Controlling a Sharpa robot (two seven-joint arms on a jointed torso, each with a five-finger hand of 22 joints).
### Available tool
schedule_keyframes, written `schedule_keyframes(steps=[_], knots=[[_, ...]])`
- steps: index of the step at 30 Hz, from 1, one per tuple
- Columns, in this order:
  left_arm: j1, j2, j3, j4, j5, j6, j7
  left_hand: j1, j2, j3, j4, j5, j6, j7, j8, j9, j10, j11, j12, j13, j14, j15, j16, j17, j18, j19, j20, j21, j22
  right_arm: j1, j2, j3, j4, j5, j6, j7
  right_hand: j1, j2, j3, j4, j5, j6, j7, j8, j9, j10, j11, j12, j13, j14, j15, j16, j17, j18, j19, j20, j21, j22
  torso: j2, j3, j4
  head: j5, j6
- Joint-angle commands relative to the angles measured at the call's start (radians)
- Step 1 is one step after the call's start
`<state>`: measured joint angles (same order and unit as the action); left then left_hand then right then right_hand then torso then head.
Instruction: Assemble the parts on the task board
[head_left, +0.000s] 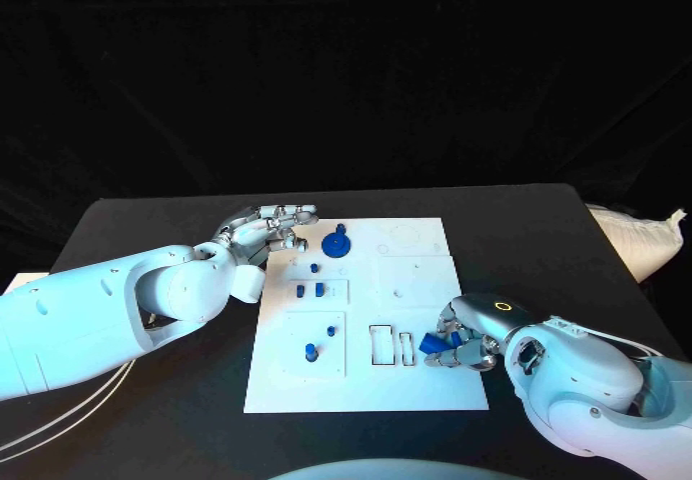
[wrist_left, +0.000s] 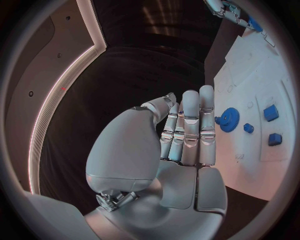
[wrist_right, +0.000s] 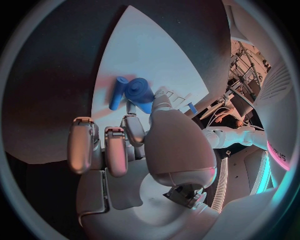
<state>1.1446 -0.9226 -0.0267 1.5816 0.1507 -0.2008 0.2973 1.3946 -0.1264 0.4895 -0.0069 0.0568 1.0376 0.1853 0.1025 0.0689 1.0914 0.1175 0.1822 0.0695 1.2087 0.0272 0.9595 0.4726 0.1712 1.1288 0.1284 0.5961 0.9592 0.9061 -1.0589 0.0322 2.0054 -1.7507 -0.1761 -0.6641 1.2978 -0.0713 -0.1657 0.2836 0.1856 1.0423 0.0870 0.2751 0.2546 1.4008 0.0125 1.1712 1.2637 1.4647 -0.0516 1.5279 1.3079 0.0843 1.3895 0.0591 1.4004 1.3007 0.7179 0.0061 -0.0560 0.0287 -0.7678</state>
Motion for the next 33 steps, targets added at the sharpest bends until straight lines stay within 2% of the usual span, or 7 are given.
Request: schedule_keyframes(steps=[1, 7, 10, 16, 20, 23, 33], knots=[[0.0, 0.001, 0.0, 0.001, -0.004, 0.02, 0.004, -0.003, 0.007, -0.007, -0.002, 0.0, -0.005, 0.004, 0.006, -0.001, -0.01, 0.0, 0.006, -0.001, -0.008, 0.001, -0.001, -0.002, 0.011, -0.003, -0.001, -0.007, -0.002, -0.007, -0.002, -0.005, -0.002, -0.019, 0.054, -0.021, 0.03, 0.017, 0.014, -0.004, 0.005, 0.012, -0.003, 0.011, 0.005, 0.007, -0.005, 0.011, 0.004, 0.089, -0.004, 0.007, 0.179, -0.021, 0.009, 0.0, 0.004, 0.003, 0.0, -0.0004, -0.0001, 0.0, -0.001], [-0.001, 0.001, 0.0, 0.001, -0.004, 0.021, 0.004, -0.003, 0.007, -0.007, -0.002, 0.0, -0.005, 0.004, 0.006, -0.001, -0.01, 0.0, 0.006, -0.001, -0.008, 0.001, -0.001, -0.002, 0.011, -0.003, -0.001, -0.007, -0.002, -0.008, 0.002, -0.005, -0.001, -0.027, -0.021, -0.013, 0.087, 0.081, 0.05, -0.016, -0.004, 0.045, -0.019, 0.03, 0.021, 0.032, -0.019, 0.048, 0.035, 0.092, -0.015, 0.012, 0.191, -0.023, 0.016, -0.009, 0.01, 0.014, 0.0, -0.0007, 0.0008, -0.001, -0.001], [-0.001, 0.001, 0.0, 0.001, -0.004, 0.022, 0.004, -0.003, 0.007, -0.007, -0.002, 0.0, -0.005, 0.004, 0.006, -0.001, -0.01, 0.0, 0.006, -0.001, -0.008, 0.001, -0.001, -0.002, 0.011, -0.003, -0.001, -0.007, -0.002, -0.008, 0.002, -0.005, 0.001, -0.023, -0.072, -0.006, 0.09, 0.102, 0.06, -0.009, 0.017, 0.055, -0.026, 0.034, 0.027, 0.038, -0.026, 0.051, 0.037, 0.093, -0.021, 0.016, 0.199, -0.024, 0.018, -0.015, 0.013, 0.018, 0.0, -0.0008, 0.0013, 0.0, -0.001], [-0.001, 0.001, 0.0, 0.002, -0.004, 0.022, 0.004, -0.003, 0.007, -0.007, -0.002, 0.0, -0.005, 0.004, 0.006, -0.001, -0.01, 0.0, 0.006, -0.001, -0.008, 0.001, -0.001, -0.002, 0.011, -0.003, -0.001, -0.007, -0.002, -0.008, -0.007, -0.002, 0.023, 0.057, -0.195, 0.015, 0.07, 0.114, 0.059, 0.006, 0.086, 0.062, -0.031, 0.031, 0.037, 0.044, -0.031, 0.051, 0.04, 0.094, -0.026, 0.018, 0.205, -0.026, 0.023, -0.022, 0.017, 0.025, -0.001, -0.0019, -0.0001, 0.0, 0.001], [-0.001, 0.001, 0.0, 0.002, -0.004, 0.022, 0.004, -0.003, 0.007, -0.007, -0.002, 0.0, -0.005, 0.004, 0.006, -0.001, -0.01, 0.0, 0.006, -0.001, -0.008, 0.001, -0.001, -0.002, 0.011, -0.003, -0.001, -0.007, -0.002, -0.006, -0.01, 0.0, 0.033, 0.131, -0.231, 0.023, 0.046, 0.115, 0.051, 0.007, 0.13, 0.062, -0.031, 0.028, 0.042, 0.045, -0.031, 0.049, 0.041, 0.095, -0.027, 0.018, 0.206, -0.026, 0.024, -0.023, 0.017, 0.026, -0.001, -0.0023, 0.0002, -0.002, 0.002], [-0.001, 0.002, 0.0, 0.003, -0.004, 0.022, 0.004, -0.003, 0.007, -0.007, -0.002, 0.0, -0.005, 0.004, 0.006, -0.001, -0.01, 0.0, 0.006, -0.001, -0.008, 0.001, -0.001, -0.002, 0.011, -0.003, -0.001, -0.007, -0.002, -0.004, -0.004, 0.002, 0.037, 0.206, -0.235, 0.025, 0.026, 0.113, 0.038, 0.006, 0.186, 0.063, -0.031, 0.024, 0.046, 0.047, -0.031, 0.049, 0.042, 0.095, -0.027, 0.019, 0.207, -0.026, 0.024, -0.023, 0.018, 0.027, 0.0, -0.0022, 0.0016, -0.002, 0.003], [-0.001, 0.003, 0.001, 0.005, -0.005, 0.022, 0.004, -0.003, 0.007, -0.007, -0.002, 0.0, -0.005, 0.004, 0.006, -0.001, -0.01, 0.0, 0.006, -0.001, -0.008, 0.001, -0.001, -0.002, 0.011, -0.003, -0.001, -0.007, -0.002, -0.002, 0.052, 0.003, 0.018, 0.326, -0.154, 0.009, -0.028, 0.114, 0.001, 0.009, 0.217, 0.071, -0.032, 0.02, 0.057, 0.049, -0.031, 0.048, 0.045, 0.095, -0.026, 0.019, 0.207, -0.026, 0.024, -0.023, 0.018, 0.027, -0.001, -0.003, 0.0023, -0.002, 0.004]])
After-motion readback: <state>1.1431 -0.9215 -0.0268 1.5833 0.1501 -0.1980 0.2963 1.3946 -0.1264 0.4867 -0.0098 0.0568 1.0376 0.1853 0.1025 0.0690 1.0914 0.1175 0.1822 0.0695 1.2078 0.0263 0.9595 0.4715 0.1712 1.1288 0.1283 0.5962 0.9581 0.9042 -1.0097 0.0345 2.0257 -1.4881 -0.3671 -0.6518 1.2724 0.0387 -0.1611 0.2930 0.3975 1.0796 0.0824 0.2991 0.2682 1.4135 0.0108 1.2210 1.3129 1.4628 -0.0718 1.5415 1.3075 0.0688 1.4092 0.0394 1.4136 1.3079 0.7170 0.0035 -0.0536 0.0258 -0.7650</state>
